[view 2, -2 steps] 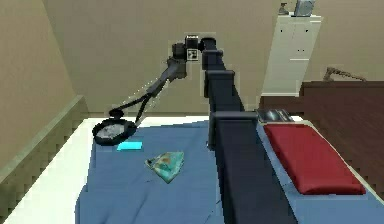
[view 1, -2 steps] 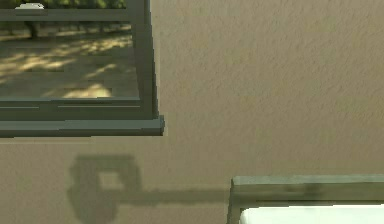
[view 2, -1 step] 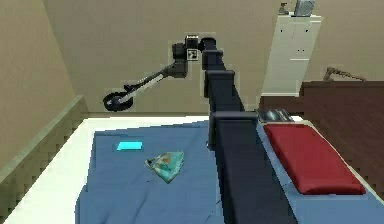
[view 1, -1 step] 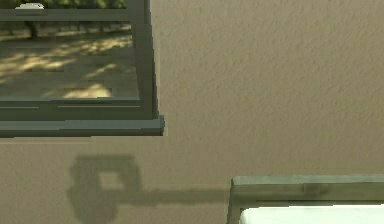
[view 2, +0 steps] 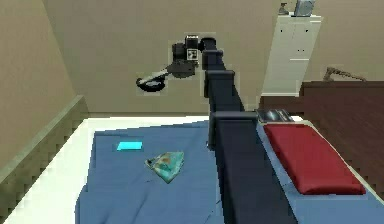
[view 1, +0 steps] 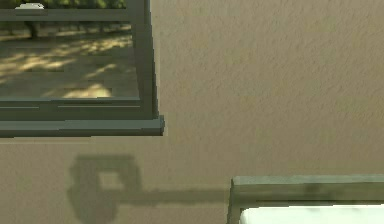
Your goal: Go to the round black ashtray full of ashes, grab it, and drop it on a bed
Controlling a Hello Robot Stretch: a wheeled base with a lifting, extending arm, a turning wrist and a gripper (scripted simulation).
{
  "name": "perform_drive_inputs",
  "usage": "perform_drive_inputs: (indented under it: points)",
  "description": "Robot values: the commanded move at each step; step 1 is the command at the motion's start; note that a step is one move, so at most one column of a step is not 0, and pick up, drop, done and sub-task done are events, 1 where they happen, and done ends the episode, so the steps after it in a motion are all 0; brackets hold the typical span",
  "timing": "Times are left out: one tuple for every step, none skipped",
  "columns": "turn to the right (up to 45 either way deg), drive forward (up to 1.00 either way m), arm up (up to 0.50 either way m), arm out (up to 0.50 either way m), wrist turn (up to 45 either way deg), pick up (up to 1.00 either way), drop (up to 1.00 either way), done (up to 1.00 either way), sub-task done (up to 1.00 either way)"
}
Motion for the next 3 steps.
perform_drive_inputs:
  points:
    - [0.0,0.00,0.00,0.00,39.0,0.00,0.00,0.00,0.00]
    - [0.0,0.00,-0.32,0.00,0.0,0.00,0.00,0.00,0.00]
    - [0.0,0.00,-0.32,0.00,0.0,0.00,0.00,0.00,0.00]
